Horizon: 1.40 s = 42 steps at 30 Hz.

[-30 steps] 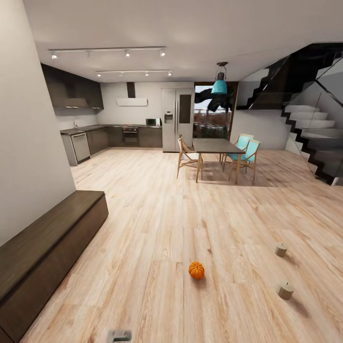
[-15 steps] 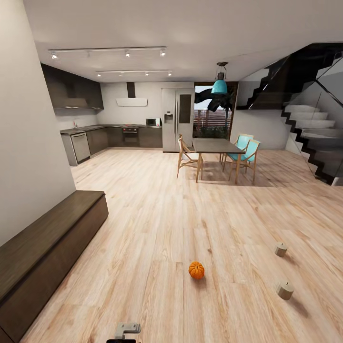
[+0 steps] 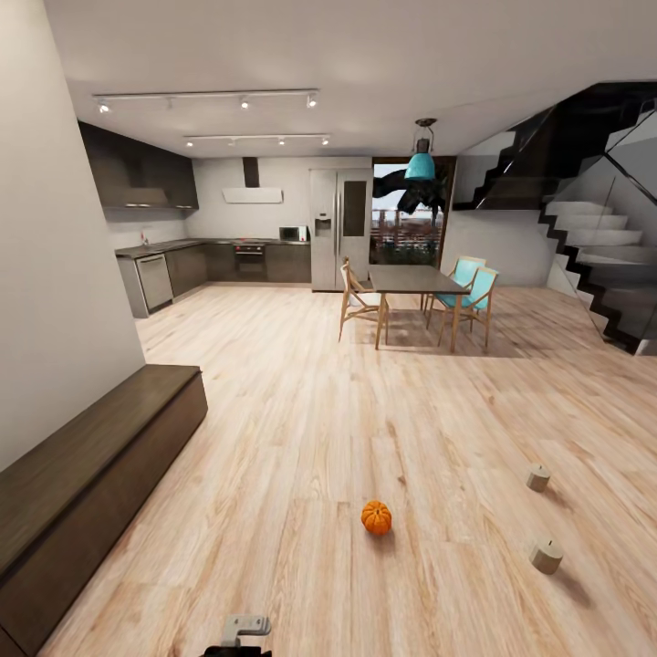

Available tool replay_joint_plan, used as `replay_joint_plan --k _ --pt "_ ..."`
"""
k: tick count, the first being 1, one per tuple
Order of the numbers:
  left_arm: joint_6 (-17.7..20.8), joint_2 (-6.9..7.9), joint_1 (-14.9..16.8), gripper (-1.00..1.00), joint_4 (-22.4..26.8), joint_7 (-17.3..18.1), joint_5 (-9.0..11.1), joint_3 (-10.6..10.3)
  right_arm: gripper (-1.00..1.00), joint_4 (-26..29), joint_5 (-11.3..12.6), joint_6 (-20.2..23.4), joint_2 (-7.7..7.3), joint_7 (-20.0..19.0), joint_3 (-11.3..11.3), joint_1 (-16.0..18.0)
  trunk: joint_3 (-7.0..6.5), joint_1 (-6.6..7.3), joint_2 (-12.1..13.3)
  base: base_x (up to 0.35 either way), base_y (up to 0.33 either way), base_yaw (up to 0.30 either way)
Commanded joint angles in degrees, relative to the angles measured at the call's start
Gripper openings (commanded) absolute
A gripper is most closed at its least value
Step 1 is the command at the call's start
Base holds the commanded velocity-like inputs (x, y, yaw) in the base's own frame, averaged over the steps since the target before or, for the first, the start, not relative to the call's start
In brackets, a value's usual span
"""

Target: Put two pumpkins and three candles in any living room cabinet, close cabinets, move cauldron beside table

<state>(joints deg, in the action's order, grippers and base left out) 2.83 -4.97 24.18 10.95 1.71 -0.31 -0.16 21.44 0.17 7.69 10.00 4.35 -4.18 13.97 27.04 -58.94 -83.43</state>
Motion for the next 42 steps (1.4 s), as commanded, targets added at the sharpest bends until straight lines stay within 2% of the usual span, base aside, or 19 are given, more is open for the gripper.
replay_joint_plan --k 1,10,18,35,42 --pt "0.25 -0.01 0.00 1.00 0.12 0.13 -0.04 0.00 1.00 0.17 0.02 0.37 0.00 0.40 -0.29 0.01 0.25 -0.22 -0.45 0.000 0.000 0.000" --pt "-0.01 0.08 -0.01 1.00 0.12 0.13 -0.08 -0.01 1.00 0.78 0.01 0.54 0.00 0.47 -0.51 0.08 1.86 -2.20 -4.06 0.000 0.000 0.000" --pt "-0.02 0.11 -0.01 1.00 0.12 0.14 -0.12 -0.01 1.00 3.65 0.16 0.99 0.00 -0.15 -1.61 0.25 3.30 -3.96 -7.27 0.000 0.000 0.000" --pt "-0.02 0.13 -0.01 1.00 0.12 0.17 -0.21 -0.12 1.00 3.79 0.23 0.15 0.00 -0.42 -1.79 0.19 6.35 -7.69 -14.08 0.000 0.000 0.000" --pt "-0.27 0.20 -0.01 1.00 0.12 0.21 -0.22 -1.00 1.00 3.70 0.95 -3.59 0.00 -3.69 -1.85 0.18 7.61 -9.23 -16.89 0.000 0.000 0.000"
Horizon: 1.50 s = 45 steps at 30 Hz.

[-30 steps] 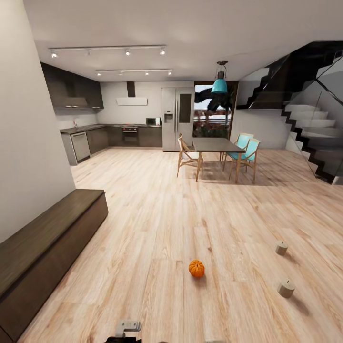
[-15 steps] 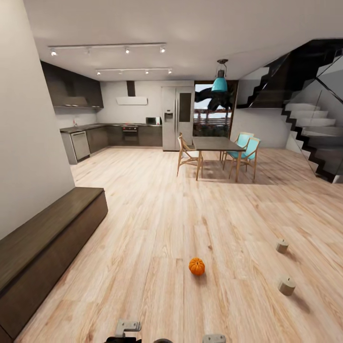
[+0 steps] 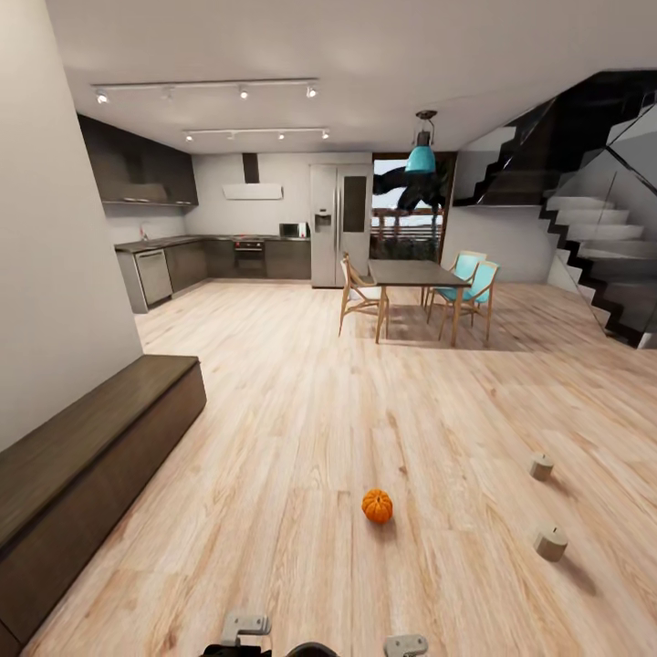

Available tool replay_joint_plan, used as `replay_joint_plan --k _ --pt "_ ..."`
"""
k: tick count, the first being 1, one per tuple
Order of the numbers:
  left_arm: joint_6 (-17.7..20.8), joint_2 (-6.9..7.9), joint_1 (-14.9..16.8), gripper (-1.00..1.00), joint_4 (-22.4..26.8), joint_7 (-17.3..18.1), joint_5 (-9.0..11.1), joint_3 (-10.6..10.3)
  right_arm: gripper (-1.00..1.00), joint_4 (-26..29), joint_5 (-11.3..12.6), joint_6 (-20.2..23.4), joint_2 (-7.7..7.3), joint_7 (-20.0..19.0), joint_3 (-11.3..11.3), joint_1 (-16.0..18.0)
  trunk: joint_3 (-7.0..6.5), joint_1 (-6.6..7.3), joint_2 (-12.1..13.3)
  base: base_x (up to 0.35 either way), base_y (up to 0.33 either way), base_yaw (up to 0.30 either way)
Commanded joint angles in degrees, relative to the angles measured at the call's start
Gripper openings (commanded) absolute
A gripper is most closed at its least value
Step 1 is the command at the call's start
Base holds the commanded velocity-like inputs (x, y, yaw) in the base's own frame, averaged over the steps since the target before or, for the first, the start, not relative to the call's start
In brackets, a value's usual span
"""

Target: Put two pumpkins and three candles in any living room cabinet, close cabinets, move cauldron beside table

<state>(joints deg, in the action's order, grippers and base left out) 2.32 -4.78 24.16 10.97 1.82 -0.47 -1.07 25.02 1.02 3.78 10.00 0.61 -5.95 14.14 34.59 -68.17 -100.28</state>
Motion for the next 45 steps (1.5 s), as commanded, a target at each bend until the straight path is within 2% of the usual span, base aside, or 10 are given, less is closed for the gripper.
replay_joint_plan --k 1,30,45 --pt "0.05 0.02 0.01 1.00 0.08 0.11 -0.05 -0.15 1.00 0.11 0.14 0.05 0.00 -0.34 -0.10 -0.02 0.24 -0.22 -0.44 0.000 0.000 0.000" --pt "-0.39 0.03 -0.07 1.00 0.01 0.15 -0.14 -0.25 1.00 -0.06 0.21 -0.53 0.00 -1.14 -0.12 -0.08 5.45 -6.59 -12.07 0.000 0.000 0.000" --pt "-0.65 0.03 -0.08 1.00 0.01 0.13 -0.14 -0.33 1.00 -0.06 0.21 -0.53 0.00 -1.14 -0.12 -0.08 8.14 -9.88 -18.09 0.000 0.000 0.089"
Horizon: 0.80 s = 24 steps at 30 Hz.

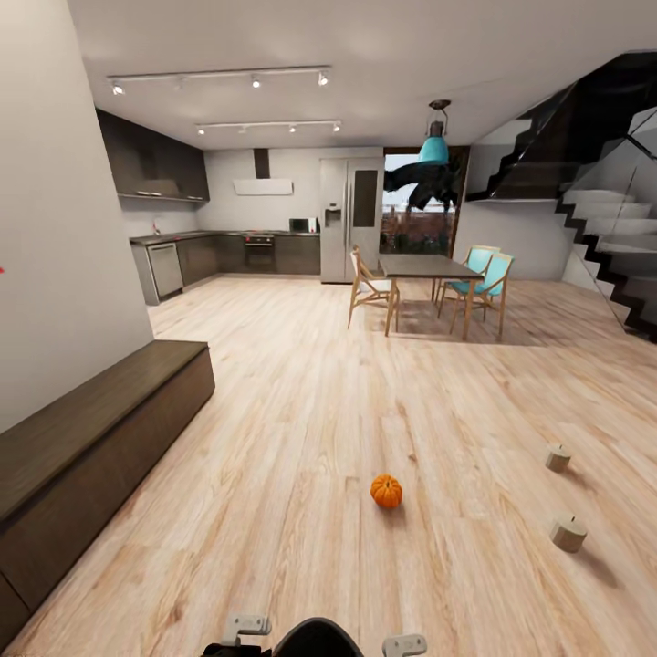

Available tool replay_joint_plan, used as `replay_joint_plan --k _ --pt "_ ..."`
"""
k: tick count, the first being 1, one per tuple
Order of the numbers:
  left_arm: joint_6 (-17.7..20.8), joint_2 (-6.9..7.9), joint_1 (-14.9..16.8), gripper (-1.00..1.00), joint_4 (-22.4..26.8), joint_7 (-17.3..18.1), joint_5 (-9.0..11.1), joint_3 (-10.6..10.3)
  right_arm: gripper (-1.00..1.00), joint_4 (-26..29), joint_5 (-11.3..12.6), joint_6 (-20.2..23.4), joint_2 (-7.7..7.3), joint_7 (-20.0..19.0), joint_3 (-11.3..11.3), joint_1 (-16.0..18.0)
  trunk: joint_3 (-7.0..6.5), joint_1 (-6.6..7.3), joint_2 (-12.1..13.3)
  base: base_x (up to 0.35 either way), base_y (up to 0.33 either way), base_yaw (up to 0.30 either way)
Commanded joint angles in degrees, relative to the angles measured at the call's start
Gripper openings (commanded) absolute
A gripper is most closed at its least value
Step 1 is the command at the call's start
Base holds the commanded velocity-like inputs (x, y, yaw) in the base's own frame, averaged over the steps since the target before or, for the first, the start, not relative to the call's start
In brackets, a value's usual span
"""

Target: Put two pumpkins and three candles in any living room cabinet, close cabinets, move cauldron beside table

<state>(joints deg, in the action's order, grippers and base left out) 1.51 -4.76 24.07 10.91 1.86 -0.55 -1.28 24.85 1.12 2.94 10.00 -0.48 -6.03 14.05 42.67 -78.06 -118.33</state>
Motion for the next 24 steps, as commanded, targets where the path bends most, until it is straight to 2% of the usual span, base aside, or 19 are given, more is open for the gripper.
replay_joint_plan --k 1,16,18,24 --pt "0.16 0.01 0.01 1.00 0.07 0.08 -0.06 -0.12 1.00 0.09 0.11 0.31 0.00 -0.05 -0.04 0.01 0.24 -0.22 -0.44 0.000 0.000 0.009" --pt "0.14 0.01 0.01 1.00 0.07 0.08 -0.06 -0.12 1.00 -0.06 0.11 0.31 0.00 -0.05 -0.04 0.01 2.93 -3.51 -6.46 0.000 0.000 0.001" --pt "0.80 -0.02 0.67 1.00 0.73 -0.58 0.46 0.34 1.00 0.60 0.76 0.96 0.00 0.60 -0.37 0.67 2.93 -3.50 -6.44 0.000 0.000 0.000" --pt "2.72 0.00 2.65 1.00 2.68 -0.63 0.34 0.28 1.00 2.32 2.66 2.89 0.00 2.39 -0.36 2.63 2.93 -3.50 -6.44 0.000 0.000 0.000"
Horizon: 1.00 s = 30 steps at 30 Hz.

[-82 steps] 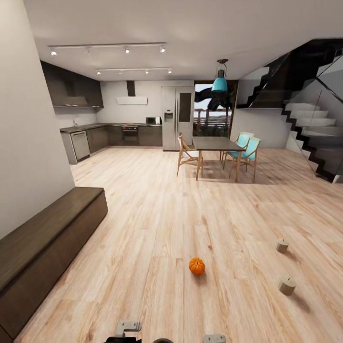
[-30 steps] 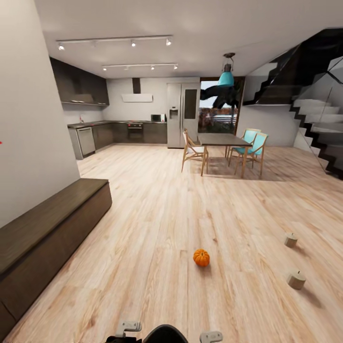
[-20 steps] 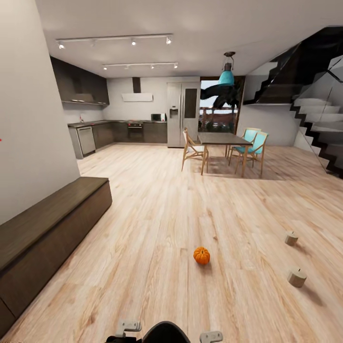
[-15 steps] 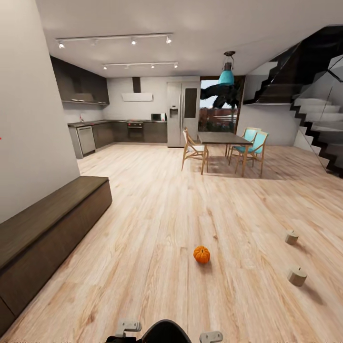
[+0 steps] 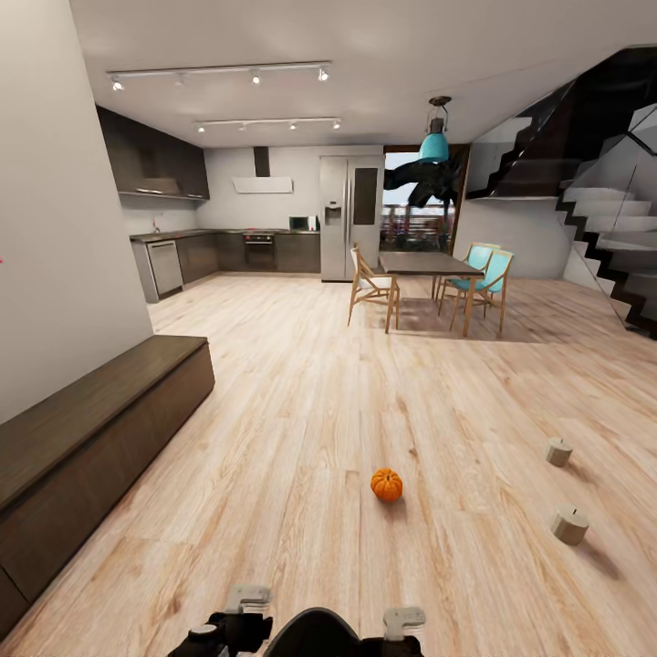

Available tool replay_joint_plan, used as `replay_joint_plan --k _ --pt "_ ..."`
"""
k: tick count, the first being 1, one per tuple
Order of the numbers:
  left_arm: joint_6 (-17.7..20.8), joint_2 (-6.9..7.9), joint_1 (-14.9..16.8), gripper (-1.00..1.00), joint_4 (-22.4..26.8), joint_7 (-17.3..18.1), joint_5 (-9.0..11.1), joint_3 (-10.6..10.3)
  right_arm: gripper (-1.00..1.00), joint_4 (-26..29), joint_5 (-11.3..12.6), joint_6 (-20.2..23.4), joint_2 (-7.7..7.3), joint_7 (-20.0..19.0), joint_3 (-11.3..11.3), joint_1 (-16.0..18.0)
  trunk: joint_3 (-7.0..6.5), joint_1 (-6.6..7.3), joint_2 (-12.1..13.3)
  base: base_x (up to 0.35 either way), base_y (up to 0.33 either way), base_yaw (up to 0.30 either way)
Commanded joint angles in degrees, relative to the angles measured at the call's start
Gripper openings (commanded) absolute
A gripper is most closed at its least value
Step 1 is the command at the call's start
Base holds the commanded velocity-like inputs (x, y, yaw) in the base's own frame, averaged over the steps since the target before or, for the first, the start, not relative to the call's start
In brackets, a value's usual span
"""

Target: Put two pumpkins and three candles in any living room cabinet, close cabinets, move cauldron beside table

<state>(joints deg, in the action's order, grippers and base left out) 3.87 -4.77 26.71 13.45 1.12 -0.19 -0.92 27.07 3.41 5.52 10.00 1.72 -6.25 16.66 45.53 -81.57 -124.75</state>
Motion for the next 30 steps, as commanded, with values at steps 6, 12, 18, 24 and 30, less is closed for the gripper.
replay_joint_plan --k 6,12,18,24,30 --pt "2.28 0.01 1.85 1.00 1.00 0.10 -0.03 -0.08 1.00 0.11 2.28 2.24 0.00 0.19 -0.13 1.96 0.06 0.01 -0.02 0.000 0.000 0.000" --pt "4.20 0.01 1.85 1.00 1.00 0.10 -0.03 -0.08 1.00 0.11 4.19 4.02 0.00 0.19 -0.13 3.22 0.06 0.01 -0.02 0.000 0.000 0.000" --pt "3.26 0.15 0.54 1.00 0.16 0.82 -0.39 -0.30 1.00 -0.13 2.92 2.72 0.00 -1.11 -0.08 1.91 0.06 0.01 -0.02 -0.023 0.000 0.000" --pt "1.34 0.19 -0.59 1.00 0.02 1.03 -0.49 -0.38 1.00 -0.16 3.06 0.80 0.00 -2.64 -0.06 0.33 0.06 0.01 -0.02 -0.016 0.000 0.000" --pt "-2.35 0.19 -0.68 1.00 -0.01 1.07 -0.51 -0.46 1.00 -0.17 3.09 -2.59 0.00 -2.76 -0.05 0.22 0.06 0.01 -0.02 -0.002 0.000 0.000"
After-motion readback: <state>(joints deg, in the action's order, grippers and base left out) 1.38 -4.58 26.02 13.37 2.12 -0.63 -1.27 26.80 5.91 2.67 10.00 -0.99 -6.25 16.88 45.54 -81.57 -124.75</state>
